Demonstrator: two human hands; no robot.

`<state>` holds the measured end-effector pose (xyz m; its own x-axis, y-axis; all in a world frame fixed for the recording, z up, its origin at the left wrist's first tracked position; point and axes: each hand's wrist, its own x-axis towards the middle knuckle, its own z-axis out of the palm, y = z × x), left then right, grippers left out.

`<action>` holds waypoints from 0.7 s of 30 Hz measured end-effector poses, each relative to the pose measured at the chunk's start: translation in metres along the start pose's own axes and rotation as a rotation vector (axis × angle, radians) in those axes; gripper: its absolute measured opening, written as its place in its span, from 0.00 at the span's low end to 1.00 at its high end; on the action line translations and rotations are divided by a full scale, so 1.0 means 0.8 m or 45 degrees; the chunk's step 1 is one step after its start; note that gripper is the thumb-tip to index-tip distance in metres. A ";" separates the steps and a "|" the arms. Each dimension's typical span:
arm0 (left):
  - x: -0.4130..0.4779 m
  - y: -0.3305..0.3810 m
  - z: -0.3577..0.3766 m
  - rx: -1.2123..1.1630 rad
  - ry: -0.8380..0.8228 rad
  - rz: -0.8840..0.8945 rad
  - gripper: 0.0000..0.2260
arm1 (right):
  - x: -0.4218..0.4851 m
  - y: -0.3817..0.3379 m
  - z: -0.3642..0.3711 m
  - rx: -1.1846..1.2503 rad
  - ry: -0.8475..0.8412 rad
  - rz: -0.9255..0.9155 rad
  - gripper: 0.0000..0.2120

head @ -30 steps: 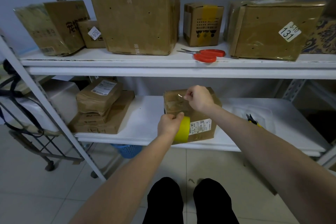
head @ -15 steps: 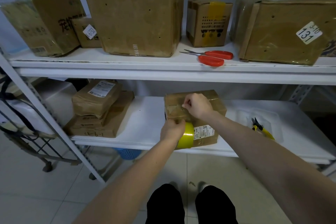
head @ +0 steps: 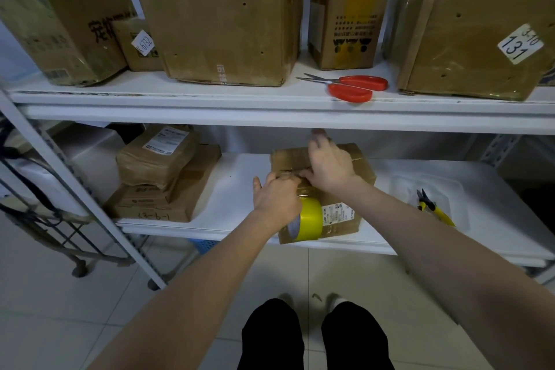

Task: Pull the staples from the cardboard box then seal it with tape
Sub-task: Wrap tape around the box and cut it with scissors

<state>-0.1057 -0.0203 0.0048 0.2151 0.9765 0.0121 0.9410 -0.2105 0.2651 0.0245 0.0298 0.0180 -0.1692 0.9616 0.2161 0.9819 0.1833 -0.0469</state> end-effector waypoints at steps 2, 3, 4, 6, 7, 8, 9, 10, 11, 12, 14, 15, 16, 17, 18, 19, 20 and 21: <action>-0.002 0.001 0.001 0.009 -0.007 -0.009 0.24 | 0.001 0.005 -0.011 0.005 0.038 0.064 0.33; -0.004 0.002 0.002 0.014 -0.007 -0.009 0.24 | -0.002 0.009 -0.013 0.019 0.086 0.021 0.29; -0.004 0.004 0.002 0.009 0.000 -0.008 0.23 | -0.004 0.014 -0.012 0.047 0.124 -0.070 0.23; -0.004 0.003 0.002 -0.025 0.006 -0.017 0.21 | -0.016 0.019 -0.003 0.119 0.070 -0.277 0.17; -0.004 0.004 0.002 -0.047 0.003 -0.019 0.21 | -0.024 0.021 0.004 0.139 -0.002 -0.354 0.19; -0.004 0.004 0.003 -0.059 -0.003 -0.020 0.20 | -0.031 0.021 0.013 0.162 -0.073 -0.402 0.21; -0.005 0.004 0.003 -0.067 -0.009 -0.019 0.21 | -0.034 0.021 0.020 0.187 -0.124 -0.416 0.24; -0.005 0.003 0.003 -0.071 -0.016 -0.017 0.22 | -0.035 0.021 0.024 0.198 -0.155 -0.410 0.26; -0.006 0.002 0.004 -0.075 -0.023 -0.014 0.22 | -0.034 0.020 0.026 0.183 -0.181 -0.403 0.27; -0.006 0.001 0.005 -0.076 -0.027 -0.011 0.23 | -0.032 0.021 0.026 0.147 -0.213 -0.400 0.28; -0.006 -0.003 0.007 -0.073 -0.028 0.014 0.23 | -0.030 0.022 0.024 0.081 -0.269 -0.407 0.29; -0.006 -0.005 0.007 -0.072 -0.035 0.027 0.24 | -0.030 0.024 0.023 0.056 -0.277 -0.424 0.29; -0.006 -0.006 0.006 -0.075 -0.045 0.033 0.24 | -0.032 0.028 0.022 0.033 -0.263 -0.436 0.29; -0.006 -0.006 0.004 -0.084 -0.046 0.030 0.23 | -0.035 0.032 0.021 0.007 -0.228 -0.439 0.28; -0.008 -0.008 0.003 -0.090 -0.018 0.016 0.22 | -0.038 0.037 0.022 -0.016 -0.184 -0.432 0.27; -0.011 -0.009 0.002 -0.076 0.060 -0.007 0.20 | -0.041 0.040 0.024 -0.030 -0.147 -0.419 0.26; -0.014 -0.011 0.002 -0.050 0.180 -0.042 0.17 | -0.044 0.040 0.026 -0.038 -0.124 -0.409 0.26; -0.018 -0.013 0.004 -0.037 0.307 -0.091 0.14 | -0.047 0.038 0.028 -0.050 -0.115 -0.399 0.26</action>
<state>-0.1181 -0.0320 -0.0010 0.0765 0.9723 0.2210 0.9429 -0.1426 0.3010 0.0587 0.0038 -0.0131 -0.4691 0.8740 0.1269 0.8830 0.4672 0.0463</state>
